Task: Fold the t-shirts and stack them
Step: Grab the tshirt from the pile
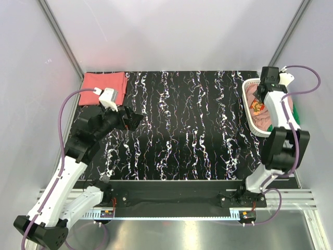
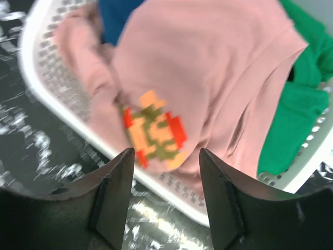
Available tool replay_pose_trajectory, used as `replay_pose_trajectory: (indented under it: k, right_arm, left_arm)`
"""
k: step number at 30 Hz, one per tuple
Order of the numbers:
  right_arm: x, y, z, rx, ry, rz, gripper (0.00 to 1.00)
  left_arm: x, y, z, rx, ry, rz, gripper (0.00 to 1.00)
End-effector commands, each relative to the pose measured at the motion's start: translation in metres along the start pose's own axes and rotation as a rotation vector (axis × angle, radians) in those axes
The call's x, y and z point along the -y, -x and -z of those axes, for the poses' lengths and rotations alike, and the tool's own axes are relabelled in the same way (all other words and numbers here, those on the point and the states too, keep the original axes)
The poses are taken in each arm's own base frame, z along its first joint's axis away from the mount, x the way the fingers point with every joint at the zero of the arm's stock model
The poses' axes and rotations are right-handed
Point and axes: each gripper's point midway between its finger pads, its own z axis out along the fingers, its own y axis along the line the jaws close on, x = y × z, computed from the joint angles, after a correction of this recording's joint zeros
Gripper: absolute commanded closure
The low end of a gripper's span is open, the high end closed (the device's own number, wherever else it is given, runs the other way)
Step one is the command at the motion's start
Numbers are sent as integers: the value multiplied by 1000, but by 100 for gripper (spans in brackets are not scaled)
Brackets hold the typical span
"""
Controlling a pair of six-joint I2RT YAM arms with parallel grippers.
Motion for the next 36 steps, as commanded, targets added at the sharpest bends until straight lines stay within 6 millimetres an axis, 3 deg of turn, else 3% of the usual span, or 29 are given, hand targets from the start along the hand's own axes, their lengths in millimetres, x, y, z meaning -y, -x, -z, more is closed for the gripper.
replay_pose_trajectory:
  k: [1,2,10,14,18,24,26,27,31,33,34,36]
  right_arm:
    - [23,27,-14,78,-172,-18,41]
    - [28,35,-17,85,-200,-41,41]
    - [47,13,-57,19,-253,-123,40]
    - [44,8,-68,17,-225,-126,41]
    - [39,16,-72,29,-206,-131,50]
    - [41,12,-85,16,-223,-130,48]
    - [42,10,-87,8,-225,-117,54]
    - [41,11,-87,11,-221,-114,67]
    - [31,35,-68,47,-152,-107,97]
    - [19,50,-50,47,-80,-83,100]
    - [10,71,-37,75,-39,-95,100]
    - [-1,84,-13,63,34,-89,100]
  left_arm:
    - [8,14,3,60,-41,-7,1]
    - [8,13,3,58,-42,-7,1]
    - [6,10,-2,39,-35,-1,1]
    - [4,10,-2,40,-25,-5,1]
    - [0,10,-3,42,-2,-6,1]
    - [-2,11,-1,49,9,-8,1]
    - [-3,10,-1,47,13,-8,1]
    - [-2,12,0,54,11,-9,1]
    - [-6,12,-1,56,32,-9,1]
    - [-7,13,1,56,39,-12,1]
    - [-7,14,2,61,44,-14,1]
    - [-9,15,3,69,53,-16,1]
